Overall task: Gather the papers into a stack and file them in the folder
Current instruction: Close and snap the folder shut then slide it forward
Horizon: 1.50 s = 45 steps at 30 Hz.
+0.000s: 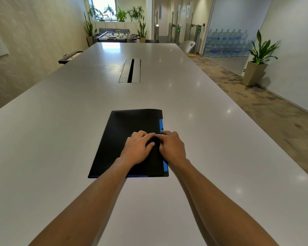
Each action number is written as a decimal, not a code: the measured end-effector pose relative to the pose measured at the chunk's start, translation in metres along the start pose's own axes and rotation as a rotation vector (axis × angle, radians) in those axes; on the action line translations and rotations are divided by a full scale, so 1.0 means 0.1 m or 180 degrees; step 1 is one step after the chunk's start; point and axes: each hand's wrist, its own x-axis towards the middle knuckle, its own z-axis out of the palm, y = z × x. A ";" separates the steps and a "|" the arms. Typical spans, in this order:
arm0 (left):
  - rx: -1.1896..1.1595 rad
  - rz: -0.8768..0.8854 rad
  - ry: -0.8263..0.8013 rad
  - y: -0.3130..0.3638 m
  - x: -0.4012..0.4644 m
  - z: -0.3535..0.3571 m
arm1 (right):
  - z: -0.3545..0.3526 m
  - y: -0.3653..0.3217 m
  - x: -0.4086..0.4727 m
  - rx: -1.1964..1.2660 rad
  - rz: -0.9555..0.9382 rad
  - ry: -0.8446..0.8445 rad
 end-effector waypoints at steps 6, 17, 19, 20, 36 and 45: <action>0.0507 0.0035 -0.0059 -0.01 0.01 0.07 | 0.01 -0.03 0.01 -0.0274 -0.0033 0.0027; 0.0575 0.0019 -0.0164 -0.03 0.02 0.06 | 0.03 -0.08 0.07 -0.0421 0.0070 -0.0056; 0.0596 0.0012 -0.0165 -0.03 0.03 0.06 | 0.03 -0.09 0.07 -0.0459 0.0087 -0.0049; 0.0592 -0.0004 -0.0172 -0.03 0.02 0.06 | 0.03 -0.09 0.07 -0.0466 0.0100 -0.0051; 0.0145 -0.2181 0.0507 -0.35 -0.15 -0.48 | -0.11 -0.16 -0.02 0.0168 0.1254 -0.0087; -0.0686 -0.2652 0.0240 -0.68 -0.04 -0.70 | -0.09 -0.28 -0.05 0.1706 0.1829 0.0180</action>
